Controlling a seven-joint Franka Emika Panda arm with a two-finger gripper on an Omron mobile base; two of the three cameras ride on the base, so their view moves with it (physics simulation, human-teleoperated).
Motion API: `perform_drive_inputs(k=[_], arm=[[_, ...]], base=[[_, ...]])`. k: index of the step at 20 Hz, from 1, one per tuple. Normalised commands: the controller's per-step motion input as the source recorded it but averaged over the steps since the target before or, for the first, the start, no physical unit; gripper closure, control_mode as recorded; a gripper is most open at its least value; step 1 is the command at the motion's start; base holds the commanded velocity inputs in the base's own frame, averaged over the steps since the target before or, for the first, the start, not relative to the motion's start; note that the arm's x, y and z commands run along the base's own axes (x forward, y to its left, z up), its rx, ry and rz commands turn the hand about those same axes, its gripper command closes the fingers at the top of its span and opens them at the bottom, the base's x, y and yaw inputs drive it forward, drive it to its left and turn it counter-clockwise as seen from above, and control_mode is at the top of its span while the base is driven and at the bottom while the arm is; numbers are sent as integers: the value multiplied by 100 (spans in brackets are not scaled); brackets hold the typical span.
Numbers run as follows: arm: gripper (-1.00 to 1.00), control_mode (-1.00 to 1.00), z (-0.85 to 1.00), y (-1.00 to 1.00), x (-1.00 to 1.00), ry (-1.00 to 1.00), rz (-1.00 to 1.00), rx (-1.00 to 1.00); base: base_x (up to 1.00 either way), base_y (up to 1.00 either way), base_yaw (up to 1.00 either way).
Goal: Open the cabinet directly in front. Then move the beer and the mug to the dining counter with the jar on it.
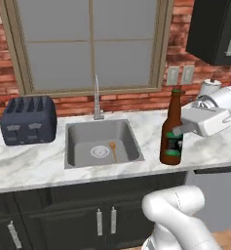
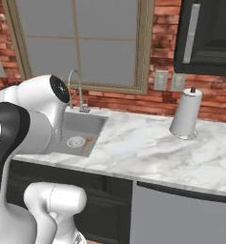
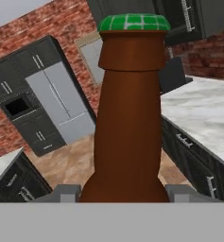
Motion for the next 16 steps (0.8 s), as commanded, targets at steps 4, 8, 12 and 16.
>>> perform_drive_inputs(k=[4, 8, 12, 16], arm=[[100, 100, 0, 0, 0, 0, 0, 0], [100, 100, 0, 0, 0, 0, 0, 0], [100, 100, 0, 0, 0, 0, 0, 0], [100, 100, 0, 0, 0, 0, 0, 0]], base=[[-27, -100, 25], [-34, -100, 24], [-43, -100, 23], [-44, -100, 23]])
